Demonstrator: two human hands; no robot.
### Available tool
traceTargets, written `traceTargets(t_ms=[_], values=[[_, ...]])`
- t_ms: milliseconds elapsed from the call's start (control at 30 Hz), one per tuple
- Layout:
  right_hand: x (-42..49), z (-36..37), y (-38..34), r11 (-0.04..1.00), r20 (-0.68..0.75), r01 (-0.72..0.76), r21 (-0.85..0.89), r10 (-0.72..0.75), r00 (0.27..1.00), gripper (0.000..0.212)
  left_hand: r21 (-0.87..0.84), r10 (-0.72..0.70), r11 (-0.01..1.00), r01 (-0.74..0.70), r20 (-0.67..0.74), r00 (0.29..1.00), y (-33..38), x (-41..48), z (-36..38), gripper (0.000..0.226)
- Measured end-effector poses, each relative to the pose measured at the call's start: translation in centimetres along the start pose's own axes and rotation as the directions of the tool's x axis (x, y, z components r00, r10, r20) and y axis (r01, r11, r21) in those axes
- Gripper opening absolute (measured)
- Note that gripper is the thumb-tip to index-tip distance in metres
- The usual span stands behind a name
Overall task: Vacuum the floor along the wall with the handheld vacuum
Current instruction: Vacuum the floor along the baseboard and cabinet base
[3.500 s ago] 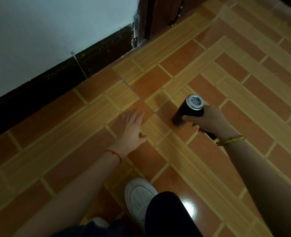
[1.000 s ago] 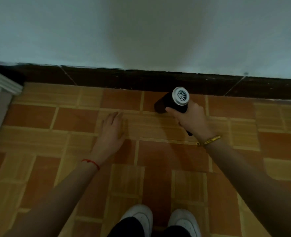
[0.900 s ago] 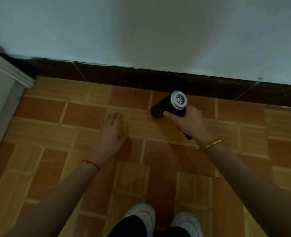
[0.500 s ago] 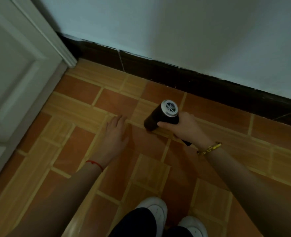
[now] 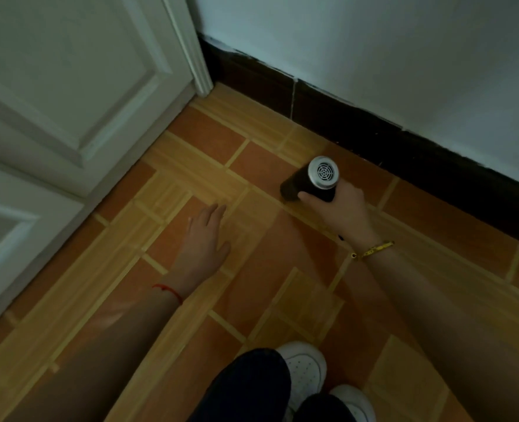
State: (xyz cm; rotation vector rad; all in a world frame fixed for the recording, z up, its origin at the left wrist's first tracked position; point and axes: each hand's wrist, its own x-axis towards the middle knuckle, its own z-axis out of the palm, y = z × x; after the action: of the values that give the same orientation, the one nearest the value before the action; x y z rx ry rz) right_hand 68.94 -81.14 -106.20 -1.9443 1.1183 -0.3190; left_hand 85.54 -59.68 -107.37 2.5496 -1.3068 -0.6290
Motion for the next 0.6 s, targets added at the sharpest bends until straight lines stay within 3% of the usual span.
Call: traceTargets(t_ms=[333, 467, 600], values=[[-0.7, 6.5, -4.3, 0.996, 0.349, 0.036, 0.087, -0.064, 0.935, 0.035, -0.054, -0.158, 0.986, 0.155, -0.051, 0.986, -5.2, -3.9, -1.7, 0.077], [-0.5, 9.2, -5.7, 0.992, 0.346, 0.104, 0.065, -0.121, 0.93, 0.042, -0.052, -0.226, 0.974, 0.222, -0.076, 0.971, -6.9, -5.1, -2.2, 0.075], [0.5, 10.7, -6.7, 0.99, 0.214, 0.144, 0.003, -0.141, 0.966, 0.044, -0.056, -0.263, 0.964, 0.259, -0.083, 0.961, -8.5, -5.9, -2.5, 0.074]])
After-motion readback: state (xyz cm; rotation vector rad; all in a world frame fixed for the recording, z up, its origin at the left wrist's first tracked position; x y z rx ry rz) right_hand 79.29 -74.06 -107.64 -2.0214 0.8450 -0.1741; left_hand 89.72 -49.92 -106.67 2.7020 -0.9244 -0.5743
